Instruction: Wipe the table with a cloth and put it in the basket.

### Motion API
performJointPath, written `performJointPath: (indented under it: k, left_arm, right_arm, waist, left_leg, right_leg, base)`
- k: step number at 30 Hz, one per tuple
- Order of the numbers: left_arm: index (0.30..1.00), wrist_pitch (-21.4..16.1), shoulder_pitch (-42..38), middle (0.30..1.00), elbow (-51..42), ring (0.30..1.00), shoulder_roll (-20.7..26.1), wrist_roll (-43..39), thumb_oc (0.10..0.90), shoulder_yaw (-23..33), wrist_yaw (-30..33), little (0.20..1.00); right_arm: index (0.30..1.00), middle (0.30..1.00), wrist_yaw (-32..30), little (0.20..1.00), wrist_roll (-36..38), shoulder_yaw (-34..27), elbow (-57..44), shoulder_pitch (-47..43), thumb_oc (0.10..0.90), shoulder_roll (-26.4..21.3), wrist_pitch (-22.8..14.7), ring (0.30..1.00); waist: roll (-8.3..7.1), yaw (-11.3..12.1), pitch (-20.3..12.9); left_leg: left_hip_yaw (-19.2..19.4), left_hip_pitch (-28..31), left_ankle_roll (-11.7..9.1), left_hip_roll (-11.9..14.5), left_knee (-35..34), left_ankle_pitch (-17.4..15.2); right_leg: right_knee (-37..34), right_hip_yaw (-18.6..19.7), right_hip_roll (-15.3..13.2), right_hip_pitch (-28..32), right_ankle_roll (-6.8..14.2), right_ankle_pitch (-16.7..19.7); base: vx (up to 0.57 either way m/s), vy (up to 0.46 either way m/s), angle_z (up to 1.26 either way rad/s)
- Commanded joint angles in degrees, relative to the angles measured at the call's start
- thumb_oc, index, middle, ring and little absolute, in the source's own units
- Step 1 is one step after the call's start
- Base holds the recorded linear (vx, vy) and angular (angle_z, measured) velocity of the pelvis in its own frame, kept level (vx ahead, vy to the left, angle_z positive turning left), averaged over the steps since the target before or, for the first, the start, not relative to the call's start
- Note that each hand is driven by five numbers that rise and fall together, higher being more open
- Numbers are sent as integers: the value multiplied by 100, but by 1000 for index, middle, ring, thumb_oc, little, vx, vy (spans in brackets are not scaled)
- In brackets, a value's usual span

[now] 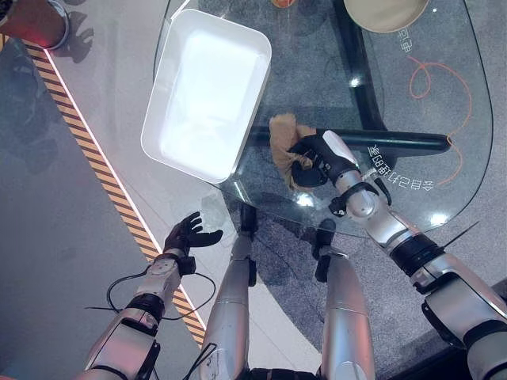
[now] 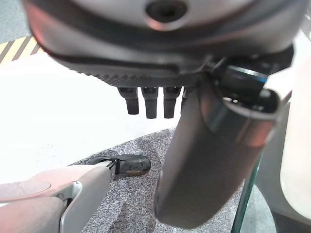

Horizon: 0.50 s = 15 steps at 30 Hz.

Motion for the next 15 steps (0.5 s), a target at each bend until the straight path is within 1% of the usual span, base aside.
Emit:
performJointPath:
  k: [1, 6, 8, 14, 15]
  left_arm:
    - [900, -157, 183, 900, 101, 900, 21, 39, 800, 230, 180, 900]
    - [900, -123, 164, 900, 122, 900, 42, -94, 800, 288, 135, 900]
    - [900, -117, 151, 900, 142, 900, 44, -122, 800, 303, 135, 900]
    - [900, -230, 156, 900, 209, 900, 15, -370, 800, 407, 153, 900]
    - [900, -263, 165, 900, 200, 900, 6, -506, 800, 460, 193, 900]
  right_arm:
    - [300, 300, 256, 200, -20, 88, -842, -1, 100, 66, -306, 300]
    - [300, 300, 287, 200, 5, 112, -985, 79, 100, 16, -268, 300]
    - [300, 300, 203, 200, 17, 114, -999, 99, 100, 5, -217, 300]
    - [300, 300, -76, 200, -17, 9, -851, 137, 100, 11, -291, 300]
    - [300, 300, -123, 200, -38, -47, -836, 137, 100, 29, -286, 300]
  waist:
    - [-116, -33, -128]
    - [-128, -54, -128]
    - [-132, -61, -128]
    - [-123, -62, -128]
    - [-126, -58, -128]
  left_leg:
    - [389, 119, 236, -356, 795, -927]
    - [404, 110, 221, -348, 826, -923]
    - [409, 118, 219, -343, 828, -922]
    - [419, 146, 225, -328, 814, -917]
    - [414, 129, 228, -330, 834, -922]
  right_leg:
    - [-963, -199, 210, 325, 53, 542]
    - [-939, -201, 196, 318, 57, 541]
    - [-928, -197, 198, 320, 53, 538]
    - [-922, -196, 193, 345, 48, 531]
    - [-903, -197, 192, 334, 48, 527]
  base:
    - [0, 0, 0]
    - [0, 0, 0]
    - [0, 0, 0]
    - [0, 0, 0]
    - [0, 0, 0]
